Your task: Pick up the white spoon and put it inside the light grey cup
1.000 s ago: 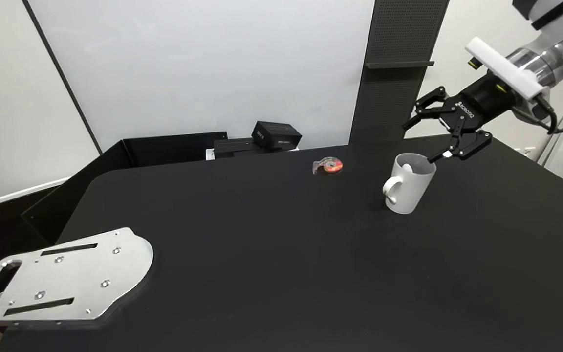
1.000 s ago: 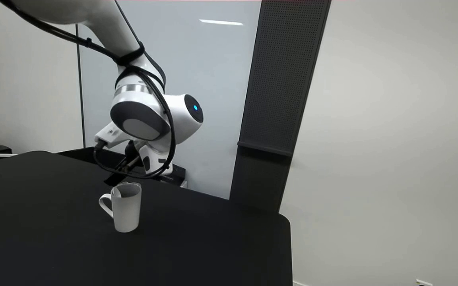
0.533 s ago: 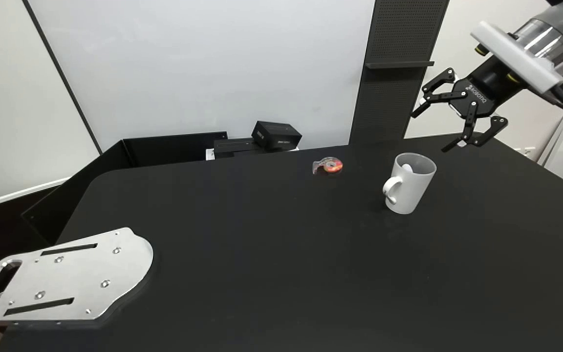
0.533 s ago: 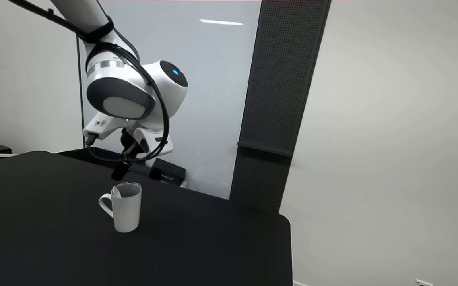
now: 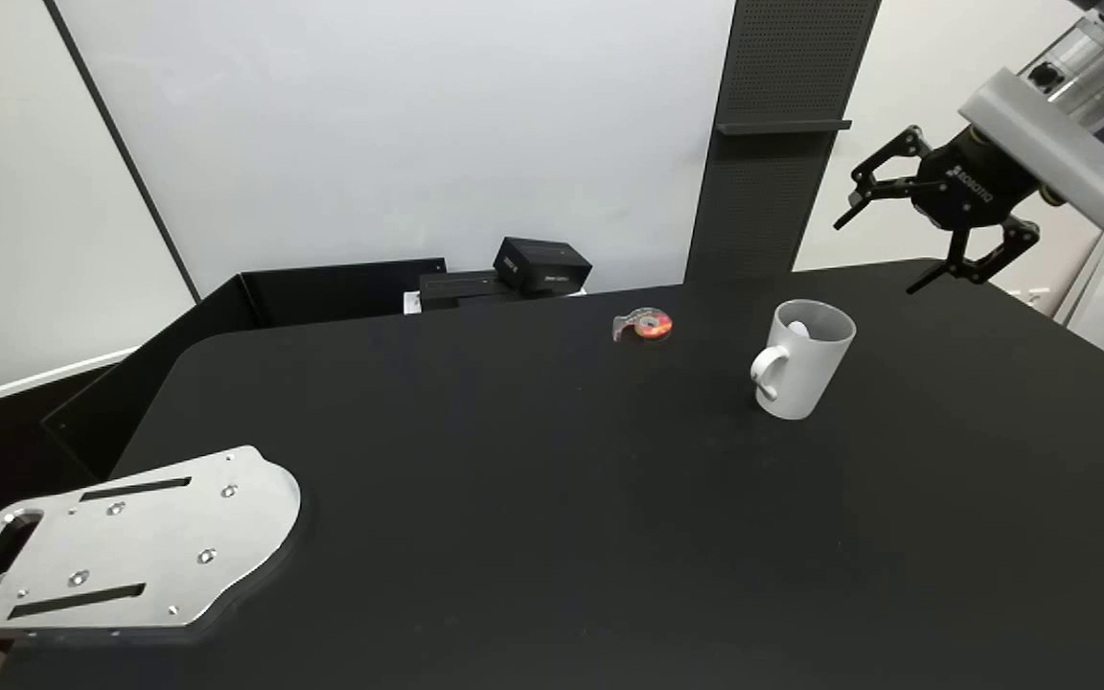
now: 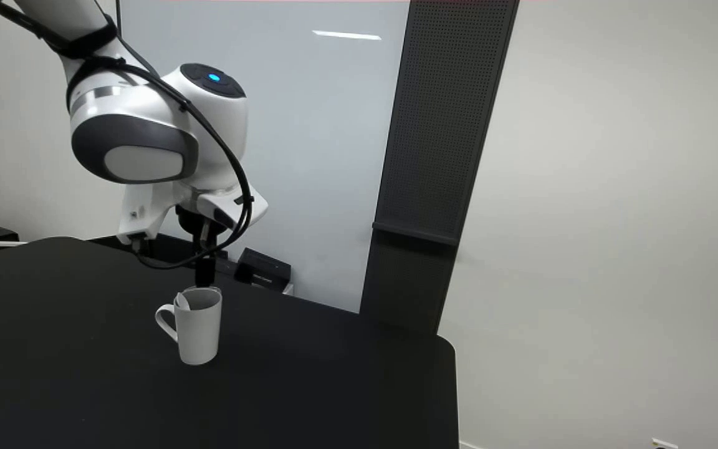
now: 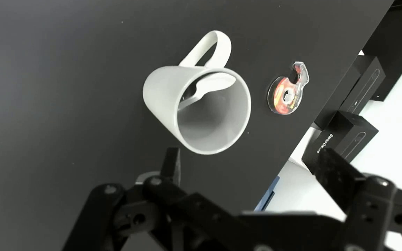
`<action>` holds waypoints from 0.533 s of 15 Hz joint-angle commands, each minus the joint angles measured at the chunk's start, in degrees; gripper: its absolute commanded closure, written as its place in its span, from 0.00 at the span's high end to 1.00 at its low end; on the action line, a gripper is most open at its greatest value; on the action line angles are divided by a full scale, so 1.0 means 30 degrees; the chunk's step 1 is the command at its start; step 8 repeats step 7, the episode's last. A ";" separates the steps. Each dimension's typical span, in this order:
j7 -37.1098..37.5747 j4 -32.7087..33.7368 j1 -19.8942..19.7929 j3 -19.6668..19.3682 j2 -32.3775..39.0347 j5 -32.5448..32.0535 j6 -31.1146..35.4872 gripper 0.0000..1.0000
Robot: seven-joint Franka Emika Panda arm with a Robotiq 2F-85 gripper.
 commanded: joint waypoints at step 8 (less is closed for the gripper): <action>-0.0957 -0.0669 0.0178 0.0262 -0.0133 0.0066 0.1521 1.00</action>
